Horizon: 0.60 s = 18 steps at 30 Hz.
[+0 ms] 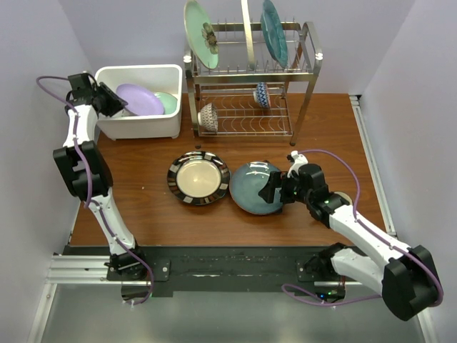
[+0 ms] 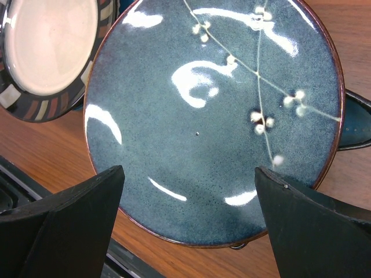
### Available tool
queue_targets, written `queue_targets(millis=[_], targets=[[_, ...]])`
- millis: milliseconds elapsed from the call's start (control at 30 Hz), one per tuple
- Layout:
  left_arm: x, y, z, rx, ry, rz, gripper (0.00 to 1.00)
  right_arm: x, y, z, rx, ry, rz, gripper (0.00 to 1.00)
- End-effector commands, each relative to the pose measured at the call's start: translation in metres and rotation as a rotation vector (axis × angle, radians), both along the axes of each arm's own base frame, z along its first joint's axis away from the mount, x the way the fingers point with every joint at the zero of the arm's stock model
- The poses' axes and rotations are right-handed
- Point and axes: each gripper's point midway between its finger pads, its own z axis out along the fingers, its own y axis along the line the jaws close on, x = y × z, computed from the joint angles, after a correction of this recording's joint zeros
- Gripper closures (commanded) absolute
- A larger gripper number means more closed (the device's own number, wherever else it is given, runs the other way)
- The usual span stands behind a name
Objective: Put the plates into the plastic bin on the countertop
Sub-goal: Place the plate in the plastic bin.
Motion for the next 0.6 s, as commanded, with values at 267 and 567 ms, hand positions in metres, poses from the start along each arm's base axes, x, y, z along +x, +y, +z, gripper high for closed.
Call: queue_targets(millis=[267,567], targets=[[-0.007,0.016,0.039,0.068,-0.085,0.023,0.36,-0.001,-0.003,0.005,0.003,-0.028,-0.015,0.01],[-0.029,0.001,0.115,0.087,-0.264,0.006,0.32,0.0,-0.003,0.008,0.006,-0.032,-0.016,0.01]])
